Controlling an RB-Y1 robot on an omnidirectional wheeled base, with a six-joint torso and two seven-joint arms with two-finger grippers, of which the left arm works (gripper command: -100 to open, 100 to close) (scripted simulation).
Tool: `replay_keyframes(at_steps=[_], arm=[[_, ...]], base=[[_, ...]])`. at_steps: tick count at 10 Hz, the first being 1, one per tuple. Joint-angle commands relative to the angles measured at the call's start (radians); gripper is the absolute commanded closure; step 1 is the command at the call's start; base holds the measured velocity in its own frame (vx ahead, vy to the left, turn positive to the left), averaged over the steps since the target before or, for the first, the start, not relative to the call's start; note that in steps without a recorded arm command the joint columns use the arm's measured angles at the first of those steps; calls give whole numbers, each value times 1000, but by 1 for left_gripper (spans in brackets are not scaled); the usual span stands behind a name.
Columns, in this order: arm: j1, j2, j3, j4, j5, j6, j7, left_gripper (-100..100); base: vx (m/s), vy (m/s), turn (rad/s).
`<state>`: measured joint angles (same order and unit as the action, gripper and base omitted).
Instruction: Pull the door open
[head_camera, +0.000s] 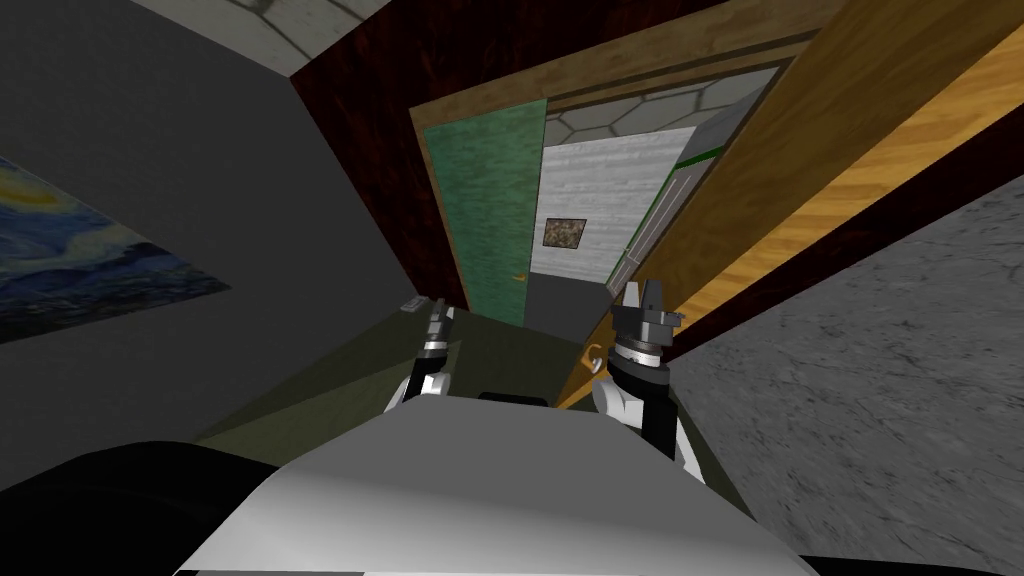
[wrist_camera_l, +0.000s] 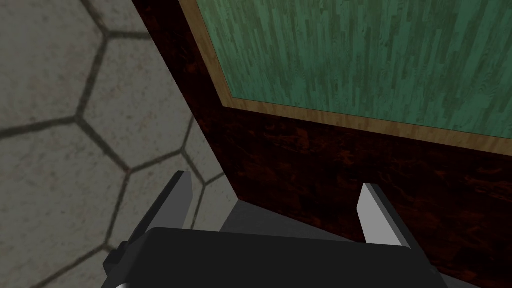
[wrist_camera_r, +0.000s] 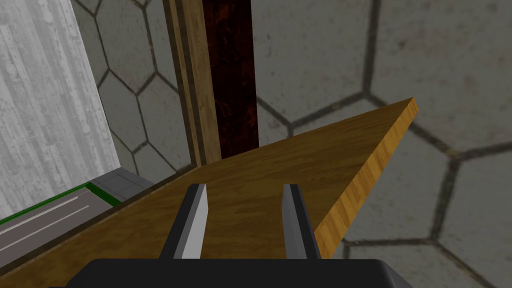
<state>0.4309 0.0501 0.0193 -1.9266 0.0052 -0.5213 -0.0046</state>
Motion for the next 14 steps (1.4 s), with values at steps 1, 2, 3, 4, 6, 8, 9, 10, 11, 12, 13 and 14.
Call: replay_keyframes(at_steps=[1, 2, 3, 4, 6, 8, 9, 10, 11, 12, 13, 14], arm=[[-14, 6, -1, 41, 1, -11, -2, -100], [-22, 8, -2, 63, 2, -16, -3, -100], [-30, 11, -3, 85, 2, -20, -4, -100], [-37, 14, -4, 106, 3, -24, -5, -100], [-53, 19, -6, 151, 4, -33, -8, -100], [-69, 23, -8, 197, 6, -42, -10, -100], [-78, 24, -9, 220, 7, -47, -11, -100], [-86, 26, -10, 244, 7, -51, -12, -100], [-94, 27, -11, 267, 8, -56, -14, -100], [-103, 28, -12, 291, 9, -61, -15, -100], [-111, 29, -13, 315, 10, -65, -16, -100], [-119, 29, -15, 338, 11, -70, -17, -100]], base=[[81, 38, -73], [80, 35, -92], [82, 35, -70], [85, 28, -84], [89, 23, -88], [90, 24, -85], [86, 25, -77], [93, 24, -80], [93, 25, -90], [85, 24, -84], [88, 33, -92], [102, 31, -83]])
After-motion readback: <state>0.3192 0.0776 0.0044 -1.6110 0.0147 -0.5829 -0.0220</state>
